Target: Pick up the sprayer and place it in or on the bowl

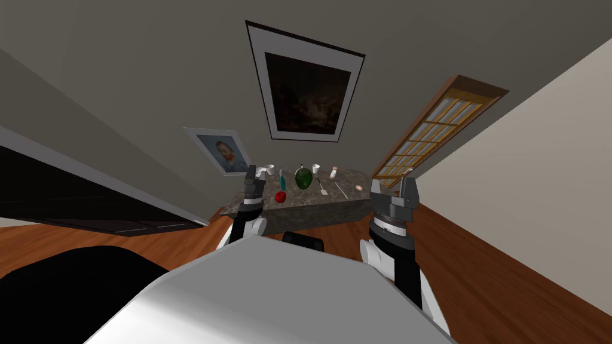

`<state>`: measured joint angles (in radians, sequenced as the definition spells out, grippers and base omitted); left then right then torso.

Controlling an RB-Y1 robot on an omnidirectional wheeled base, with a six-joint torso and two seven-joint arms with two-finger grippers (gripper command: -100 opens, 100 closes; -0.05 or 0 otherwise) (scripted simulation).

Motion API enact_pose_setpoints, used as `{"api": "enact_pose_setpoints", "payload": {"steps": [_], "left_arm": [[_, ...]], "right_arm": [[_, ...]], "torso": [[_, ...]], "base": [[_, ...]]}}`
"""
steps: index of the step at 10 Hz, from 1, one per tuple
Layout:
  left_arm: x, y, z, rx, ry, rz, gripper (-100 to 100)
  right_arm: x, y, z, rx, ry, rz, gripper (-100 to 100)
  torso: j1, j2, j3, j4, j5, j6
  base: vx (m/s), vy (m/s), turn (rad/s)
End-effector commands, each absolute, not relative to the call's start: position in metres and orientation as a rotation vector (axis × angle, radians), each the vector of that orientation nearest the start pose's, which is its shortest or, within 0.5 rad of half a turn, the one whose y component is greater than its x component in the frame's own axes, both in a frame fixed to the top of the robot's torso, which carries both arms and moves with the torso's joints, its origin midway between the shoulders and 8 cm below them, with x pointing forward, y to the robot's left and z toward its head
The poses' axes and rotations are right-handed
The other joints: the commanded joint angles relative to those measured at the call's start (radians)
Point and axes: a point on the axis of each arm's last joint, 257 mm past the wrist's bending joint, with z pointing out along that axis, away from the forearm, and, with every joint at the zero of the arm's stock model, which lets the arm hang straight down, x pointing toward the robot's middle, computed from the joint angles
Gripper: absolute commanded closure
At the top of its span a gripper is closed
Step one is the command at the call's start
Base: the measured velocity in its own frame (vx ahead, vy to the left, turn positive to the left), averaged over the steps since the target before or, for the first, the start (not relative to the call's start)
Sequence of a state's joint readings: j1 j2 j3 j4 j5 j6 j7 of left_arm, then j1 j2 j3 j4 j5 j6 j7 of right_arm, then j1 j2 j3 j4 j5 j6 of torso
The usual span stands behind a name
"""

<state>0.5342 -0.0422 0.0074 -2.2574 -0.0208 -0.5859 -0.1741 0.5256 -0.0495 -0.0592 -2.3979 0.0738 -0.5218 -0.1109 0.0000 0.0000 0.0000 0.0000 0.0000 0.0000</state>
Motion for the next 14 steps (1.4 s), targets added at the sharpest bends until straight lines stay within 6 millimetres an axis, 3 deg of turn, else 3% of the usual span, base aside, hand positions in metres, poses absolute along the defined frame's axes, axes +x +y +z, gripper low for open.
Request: {"api": "enact_pose_setpoints", "payload": {"steps": [1, 8, 14], "left_arm": [[0.333, 0.281, 0.017, -0.555, 0.651, -1.109, -100], [0.363, 0.268, -0.017, -0.45, 0.896, -1.027, -100], [0.394, 0.275, -0.062, -0.419, 1.097, -0.88, -100]], "right_arm": [[0.313, -0.275, 0.072, 0.51, 0.596, 1.322, 0], [0.313, -0.275, 0.072, 0.51, 0.596, 1.322, 0], [0.313, -0.275, 0.072, 0.51, 0.596, 1.322, 0]], "torso": [[0.0, 0.0, 0.0, 0.0, 0.0, 0.0], [0.0, 0.003, 0.002, 0.001, 0.0, 0.0], [0.0, 0.004, 0.002, 0.001, 0.0, 0.0]], "base": [[-0.027, -0.013, 0.006], [-0.052, -0.012, 0.006], [-0.056, 0.001, 0.006]]}}
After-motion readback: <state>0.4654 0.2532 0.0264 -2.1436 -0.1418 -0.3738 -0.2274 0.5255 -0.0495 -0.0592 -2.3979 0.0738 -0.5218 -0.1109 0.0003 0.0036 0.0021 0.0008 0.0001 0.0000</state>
